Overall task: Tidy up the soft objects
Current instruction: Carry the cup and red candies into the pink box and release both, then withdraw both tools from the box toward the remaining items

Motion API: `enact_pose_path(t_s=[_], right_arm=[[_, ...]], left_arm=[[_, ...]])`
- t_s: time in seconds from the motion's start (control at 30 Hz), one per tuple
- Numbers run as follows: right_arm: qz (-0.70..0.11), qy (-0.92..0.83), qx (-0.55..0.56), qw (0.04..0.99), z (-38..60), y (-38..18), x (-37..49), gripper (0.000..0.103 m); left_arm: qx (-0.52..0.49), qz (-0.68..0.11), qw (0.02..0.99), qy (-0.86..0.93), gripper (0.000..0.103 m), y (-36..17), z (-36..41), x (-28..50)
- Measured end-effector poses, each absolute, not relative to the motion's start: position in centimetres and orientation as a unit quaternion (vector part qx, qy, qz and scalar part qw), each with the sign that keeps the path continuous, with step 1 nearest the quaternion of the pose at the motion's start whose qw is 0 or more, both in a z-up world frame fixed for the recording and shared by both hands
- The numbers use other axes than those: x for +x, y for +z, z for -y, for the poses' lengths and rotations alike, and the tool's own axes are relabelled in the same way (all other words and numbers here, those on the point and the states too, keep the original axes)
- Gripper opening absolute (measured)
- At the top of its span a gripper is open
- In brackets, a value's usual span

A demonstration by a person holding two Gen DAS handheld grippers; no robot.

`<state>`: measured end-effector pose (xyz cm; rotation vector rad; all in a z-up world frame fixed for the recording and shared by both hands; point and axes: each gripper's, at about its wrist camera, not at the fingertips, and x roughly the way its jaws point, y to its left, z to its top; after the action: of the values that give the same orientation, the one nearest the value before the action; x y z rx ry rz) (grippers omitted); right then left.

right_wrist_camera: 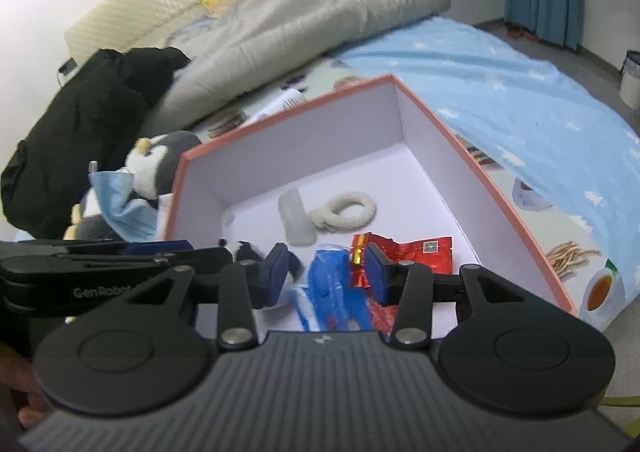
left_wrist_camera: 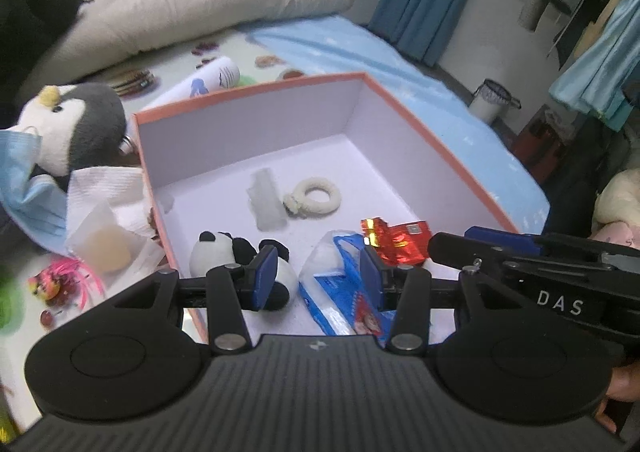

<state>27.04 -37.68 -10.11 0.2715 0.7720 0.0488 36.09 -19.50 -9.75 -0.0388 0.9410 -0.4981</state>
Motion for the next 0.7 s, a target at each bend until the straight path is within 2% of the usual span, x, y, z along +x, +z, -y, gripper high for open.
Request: enact_pose_path(t_s=[0.2,0.3,0.53,0.7], right_arm=[[-0.354,0.034,0.126,0.926,36.1,-8.3,23.2,0.046],[-0.345,0.041,0.119,0.93,35.3,-7.6,21.4,0.046],[-0.325,0.05,0.105,0.938,33.6,-6.4,17.6,0.046],[-0.308,0.055,0.096,0.945,32.7,-5.8,15.1,0.046]], left_arm=[[-0.022,-0.417,0.88,-0.229,0.052,-7.2,17.6,31.4],[-0.027,-0.406,0.887,-0.221,0.059,-6.2,16.7,29.2],[-0.037,-0.376,0.901,-0.213,0.067,-4.4,14.5,24.4],[-0.031,-0.358,0.911,-0.203,0.086,-3.5,13.3,21.5]])
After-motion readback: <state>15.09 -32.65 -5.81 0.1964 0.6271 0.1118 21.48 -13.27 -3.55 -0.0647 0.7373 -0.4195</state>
